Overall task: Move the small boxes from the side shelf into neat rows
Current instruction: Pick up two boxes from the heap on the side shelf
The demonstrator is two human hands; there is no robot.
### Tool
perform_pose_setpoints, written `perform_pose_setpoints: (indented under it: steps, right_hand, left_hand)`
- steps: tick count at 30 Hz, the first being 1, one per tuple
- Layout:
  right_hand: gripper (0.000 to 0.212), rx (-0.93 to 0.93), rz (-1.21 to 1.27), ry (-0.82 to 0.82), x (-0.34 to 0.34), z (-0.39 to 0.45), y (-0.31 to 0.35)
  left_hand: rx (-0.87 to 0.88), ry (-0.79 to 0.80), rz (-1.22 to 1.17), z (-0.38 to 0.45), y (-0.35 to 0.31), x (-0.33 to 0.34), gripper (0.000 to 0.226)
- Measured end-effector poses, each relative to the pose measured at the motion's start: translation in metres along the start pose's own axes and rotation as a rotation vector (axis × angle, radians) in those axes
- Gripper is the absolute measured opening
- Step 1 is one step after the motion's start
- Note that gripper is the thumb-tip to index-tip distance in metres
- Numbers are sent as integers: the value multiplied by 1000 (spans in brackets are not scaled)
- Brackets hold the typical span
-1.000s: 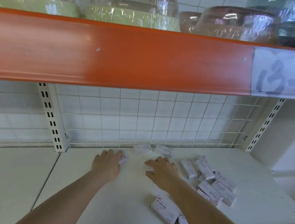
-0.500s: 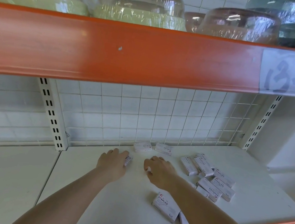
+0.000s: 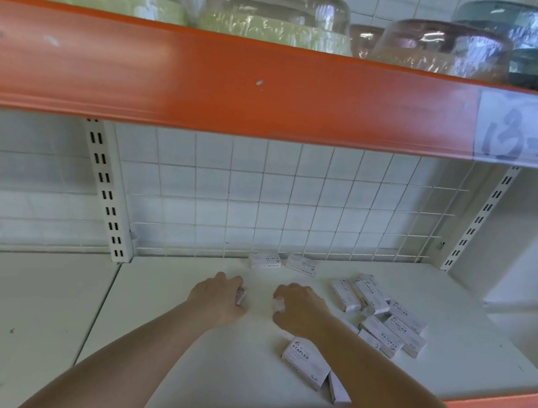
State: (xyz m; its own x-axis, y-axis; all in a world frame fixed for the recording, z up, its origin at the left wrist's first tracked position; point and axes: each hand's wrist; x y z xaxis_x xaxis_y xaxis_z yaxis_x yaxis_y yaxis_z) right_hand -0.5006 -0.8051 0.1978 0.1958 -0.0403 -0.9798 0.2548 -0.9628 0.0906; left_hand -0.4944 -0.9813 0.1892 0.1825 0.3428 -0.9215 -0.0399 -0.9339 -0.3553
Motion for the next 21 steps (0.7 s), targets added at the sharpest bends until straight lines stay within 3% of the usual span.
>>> perform_pose_setpoints:
  steps: [21]
  right_hand:
    - [42, -129, -118, -125, -5, -7, 89]
  left_hand:
    - [-128, -164, 64, -87, 74, -38, 43]
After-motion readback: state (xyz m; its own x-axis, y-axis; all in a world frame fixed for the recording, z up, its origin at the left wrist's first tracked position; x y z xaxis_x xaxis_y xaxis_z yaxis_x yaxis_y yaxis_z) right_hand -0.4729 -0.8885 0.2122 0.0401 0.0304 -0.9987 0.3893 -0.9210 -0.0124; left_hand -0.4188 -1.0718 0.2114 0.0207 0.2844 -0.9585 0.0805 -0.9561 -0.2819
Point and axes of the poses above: each hand's wrist, its own z-axis towards the middle knuckle, its own x-axis out of the palm, y = z × x, and after that the axes turned 7 degrees about -z, right-handed
